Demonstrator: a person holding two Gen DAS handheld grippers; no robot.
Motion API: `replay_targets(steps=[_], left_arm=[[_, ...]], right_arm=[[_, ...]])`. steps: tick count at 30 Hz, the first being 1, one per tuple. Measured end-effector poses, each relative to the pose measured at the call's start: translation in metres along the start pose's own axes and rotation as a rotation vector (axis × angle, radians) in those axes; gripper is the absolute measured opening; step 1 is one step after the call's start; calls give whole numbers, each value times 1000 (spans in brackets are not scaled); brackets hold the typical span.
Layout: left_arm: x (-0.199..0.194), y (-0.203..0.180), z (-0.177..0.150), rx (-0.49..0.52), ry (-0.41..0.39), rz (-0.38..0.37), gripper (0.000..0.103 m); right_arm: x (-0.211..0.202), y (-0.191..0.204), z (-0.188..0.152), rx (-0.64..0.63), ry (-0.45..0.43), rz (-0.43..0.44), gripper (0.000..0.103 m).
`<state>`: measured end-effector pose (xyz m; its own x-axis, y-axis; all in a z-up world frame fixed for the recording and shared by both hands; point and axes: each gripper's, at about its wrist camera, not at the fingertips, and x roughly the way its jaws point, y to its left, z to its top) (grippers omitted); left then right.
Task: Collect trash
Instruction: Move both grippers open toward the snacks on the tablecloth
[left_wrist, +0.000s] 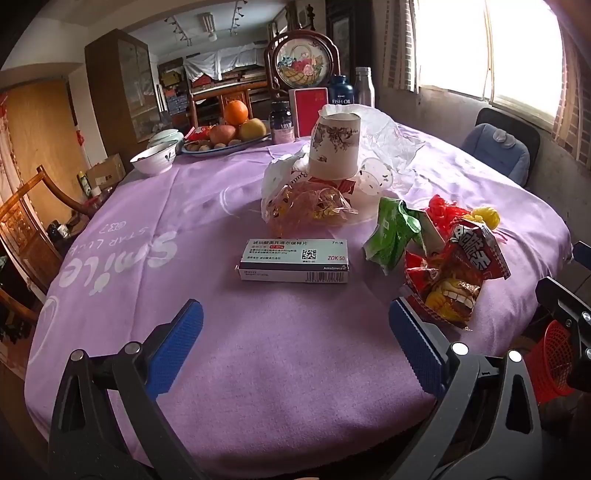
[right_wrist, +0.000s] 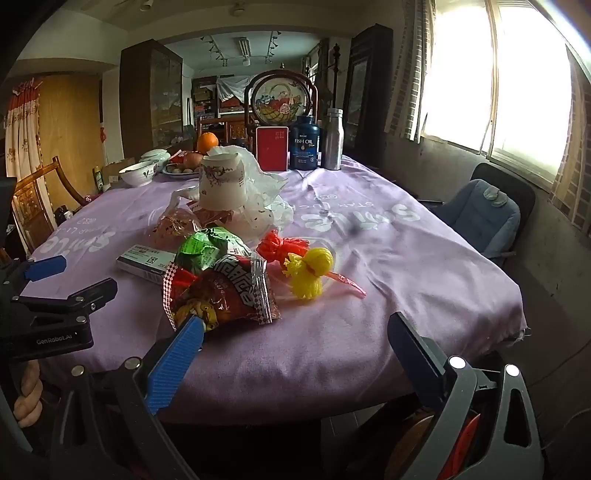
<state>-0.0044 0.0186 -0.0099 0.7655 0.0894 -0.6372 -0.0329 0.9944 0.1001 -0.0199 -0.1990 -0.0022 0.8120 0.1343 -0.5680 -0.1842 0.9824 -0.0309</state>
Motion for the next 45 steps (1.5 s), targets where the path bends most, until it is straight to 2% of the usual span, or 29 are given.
replay_targets(steps=[45], left_arm=[[13,3,-4,-15,43,7,97]], right_arm=[[9,5,-6,-1,22,9,97]])
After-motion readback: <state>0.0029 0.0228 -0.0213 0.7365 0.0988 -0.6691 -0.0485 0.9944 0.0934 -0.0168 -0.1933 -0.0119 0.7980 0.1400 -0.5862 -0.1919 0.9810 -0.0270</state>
